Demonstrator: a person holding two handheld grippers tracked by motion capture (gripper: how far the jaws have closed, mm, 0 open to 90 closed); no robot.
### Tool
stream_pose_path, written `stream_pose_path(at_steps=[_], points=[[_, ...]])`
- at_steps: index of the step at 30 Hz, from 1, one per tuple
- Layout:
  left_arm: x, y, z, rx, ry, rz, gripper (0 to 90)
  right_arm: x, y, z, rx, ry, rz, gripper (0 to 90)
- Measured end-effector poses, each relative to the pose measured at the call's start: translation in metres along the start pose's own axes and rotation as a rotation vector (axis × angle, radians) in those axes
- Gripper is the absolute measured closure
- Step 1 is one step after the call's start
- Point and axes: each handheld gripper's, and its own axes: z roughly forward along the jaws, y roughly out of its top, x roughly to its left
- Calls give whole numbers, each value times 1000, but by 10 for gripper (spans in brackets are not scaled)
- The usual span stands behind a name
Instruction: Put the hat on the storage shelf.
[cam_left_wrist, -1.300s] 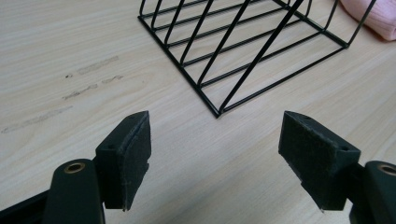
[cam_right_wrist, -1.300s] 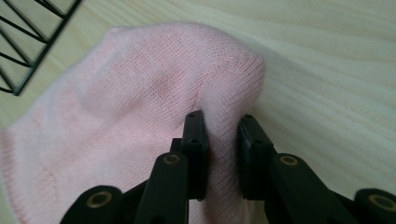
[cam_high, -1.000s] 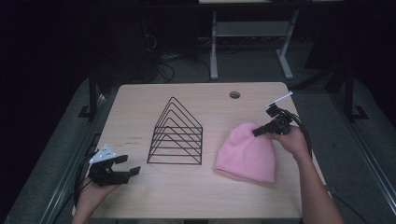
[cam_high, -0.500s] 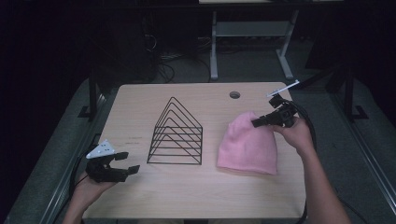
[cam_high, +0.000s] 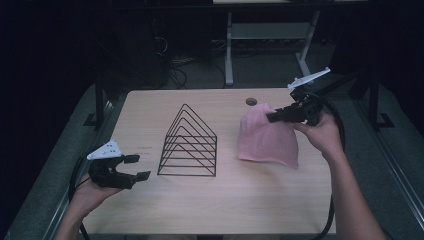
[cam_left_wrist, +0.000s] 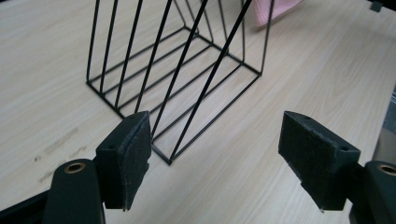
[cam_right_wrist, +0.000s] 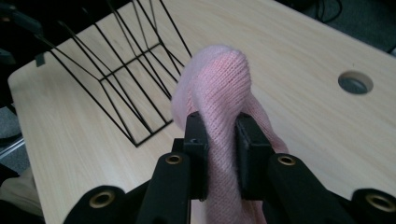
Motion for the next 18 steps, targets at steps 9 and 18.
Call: stream_pose_path(at_steps=[9, 18], points=[[-4, 29, -10, -4, -49, 53, 257, 26, 26, -18, -46, 24, -90, 766], [-6, 55, -15, 4, -76, 98, 257, 48, 49, -31, -66, 34, -150, 766]])
